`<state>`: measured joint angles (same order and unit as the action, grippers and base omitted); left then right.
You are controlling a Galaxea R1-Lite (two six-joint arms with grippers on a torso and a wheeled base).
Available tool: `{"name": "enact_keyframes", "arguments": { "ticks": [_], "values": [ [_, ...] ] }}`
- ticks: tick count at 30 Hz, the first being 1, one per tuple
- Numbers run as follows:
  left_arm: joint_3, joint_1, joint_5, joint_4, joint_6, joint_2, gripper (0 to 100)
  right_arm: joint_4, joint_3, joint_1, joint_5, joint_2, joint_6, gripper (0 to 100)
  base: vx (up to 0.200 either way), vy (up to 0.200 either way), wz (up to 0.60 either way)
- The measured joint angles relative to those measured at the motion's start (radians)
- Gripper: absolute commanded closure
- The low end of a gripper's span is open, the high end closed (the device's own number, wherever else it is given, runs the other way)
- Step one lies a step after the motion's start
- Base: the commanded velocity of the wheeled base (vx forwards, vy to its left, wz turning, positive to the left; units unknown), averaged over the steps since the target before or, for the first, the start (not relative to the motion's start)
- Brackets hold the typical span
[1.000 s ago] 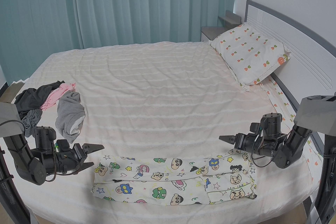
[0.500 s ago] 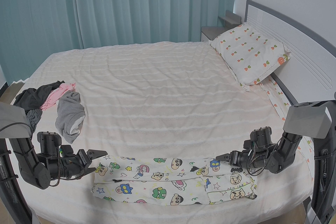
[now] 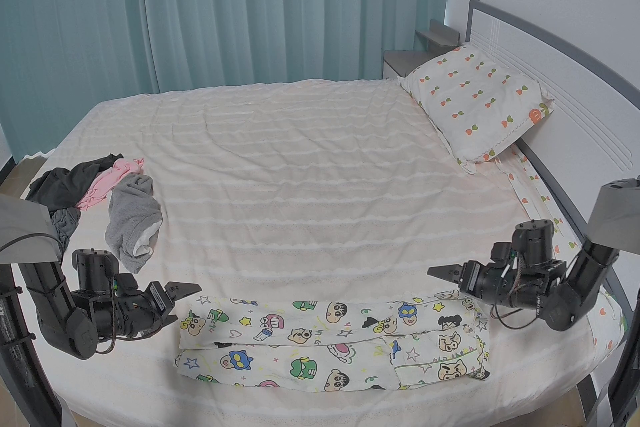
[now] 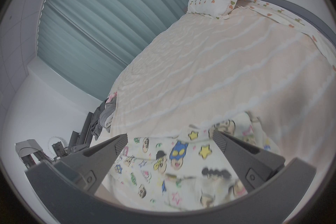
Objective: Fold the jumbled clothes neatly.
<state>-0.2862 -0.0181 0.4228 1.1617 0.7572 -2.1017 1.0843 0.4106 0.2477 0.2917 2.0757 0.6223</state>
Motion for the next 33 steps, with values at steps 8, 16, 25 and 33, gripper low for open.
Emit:
{"name": "enact_keyframes", "arguments": {
  "ticks": [8, 16, 25, 33],
  "values": [
    [-0.080, 0.073, -0.083, -0.010, 0.004, 0.003, 0, 0.219, -0.265, 0.011, -0.021, -0.112, 0.030, 0, 0.000, 0.000, 0.00],
    [-0.037, 0.112, -0.091, 0.000, 0.004, 0.016, 0, 0.456, -0.365, 0.044, -0.076, -0.042, 0.107, 0, -0.150, 0.000, 0.00],
    [-0.001, 0.130, -0.093, 0.008, 0.002, 0.027, 0, 0.468, -0.391, 0.127, -0.174, 0.001, 0.125, 0, -0.133, 0.000, 0.00],
    [-0.017, 0.133, -0.089, 0.010, 0.009, 0.030, 0, 0.468, -0.393, 0.164, -0.207, 0.003, 0.125, 0, 0.000, 0.050, 0.00]
  ]
}}
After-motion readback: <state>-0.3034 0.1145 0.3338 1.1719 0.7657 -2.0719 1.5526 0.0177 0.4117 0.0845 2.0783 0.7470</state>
